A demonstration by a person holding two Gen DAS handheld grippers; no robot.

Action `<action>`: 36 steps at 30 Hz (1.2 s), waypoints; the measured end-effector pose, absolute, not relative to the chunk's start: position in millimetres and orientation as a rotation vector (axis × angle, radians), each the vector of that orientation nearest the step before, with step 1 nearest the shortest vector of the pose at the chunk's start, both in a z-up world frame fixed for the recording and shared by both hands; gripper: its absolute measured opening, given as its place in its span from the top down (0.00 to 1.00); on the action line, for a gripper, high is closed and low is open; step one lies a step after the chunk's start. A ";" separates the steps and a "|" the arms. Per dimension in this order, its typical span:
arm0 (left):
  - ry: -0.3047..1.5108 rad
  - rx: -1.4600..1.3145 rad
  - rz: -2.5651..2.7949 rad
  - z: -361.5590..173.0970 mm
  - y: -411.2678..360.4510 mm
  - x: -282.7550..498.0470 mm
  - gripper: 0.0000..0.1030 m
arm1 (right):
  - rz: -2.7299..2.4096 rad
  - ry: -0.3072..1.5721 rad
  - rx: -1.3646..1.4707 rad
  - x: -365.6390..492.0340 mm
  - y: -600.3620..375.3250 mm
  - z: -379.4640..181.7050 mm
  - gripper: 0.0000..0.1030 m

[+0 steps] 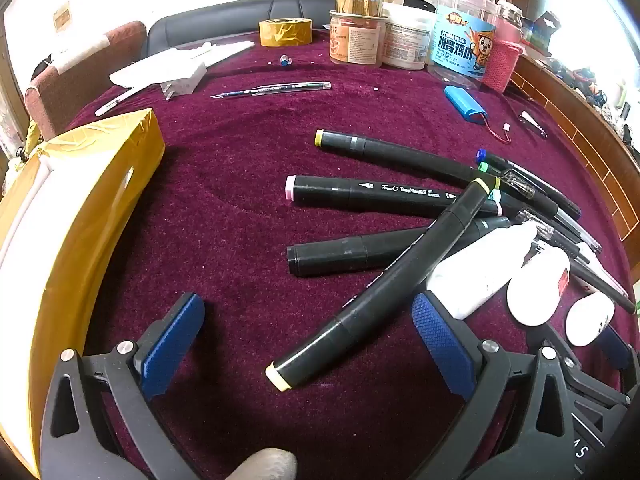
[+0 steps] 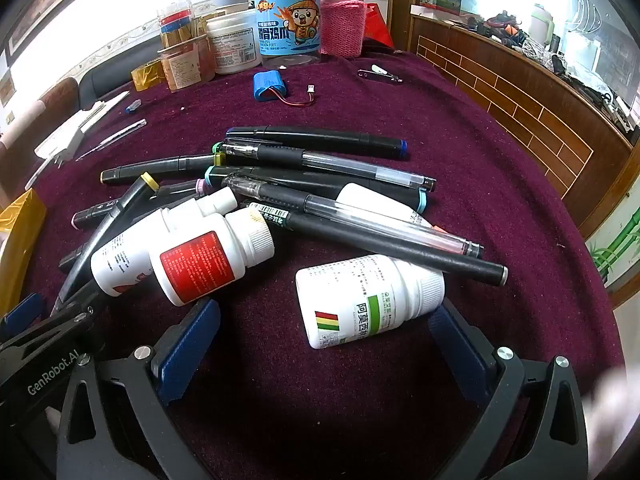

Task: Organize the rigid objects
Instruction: 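Grasp the black marker with yellow end using the left tool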

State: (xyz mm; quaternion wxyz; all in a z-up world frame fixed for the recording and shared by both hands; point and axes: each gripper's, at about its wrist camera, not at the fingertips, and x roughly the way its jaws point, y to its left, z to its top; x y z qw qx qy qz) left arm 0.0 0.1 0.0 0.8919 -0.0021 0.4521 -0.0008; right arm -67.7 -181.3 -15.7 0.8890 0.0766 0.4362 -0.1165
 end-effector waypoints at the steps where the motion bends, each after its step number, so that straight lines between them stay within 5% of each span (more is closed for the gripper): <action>1: 0.937 -0.004 -0.001 0.0 0.1 -0.1 0.00 | -0.242 0.906 0.159 -67.6 -181.4 -15.7 0.01; 28: 0.998 0.068 -0.109 2.5 15.7 -36.1 0.00 | -0.126 1.022 0.125 -77.7 -185.6 -16.0 0.05; 30: 0.998 0.070 -0.105 2.5 14.9 -35.2 0.00 | -0.122 0.977 0.176 -92.6 -190.9 -4.1 0.19; 35: 0.998 0.062 -0.110 2.1 16.4 -35.1 0.00 | -0.247 0.607 0.193 -145.9 -207.5 55.6 0.16; 36: 0.998 0.062 -0.116 2.6 16.1 -36.0 0.00 | -0.270 0.509 0.203 -155.1 -211.2 64.1 0.06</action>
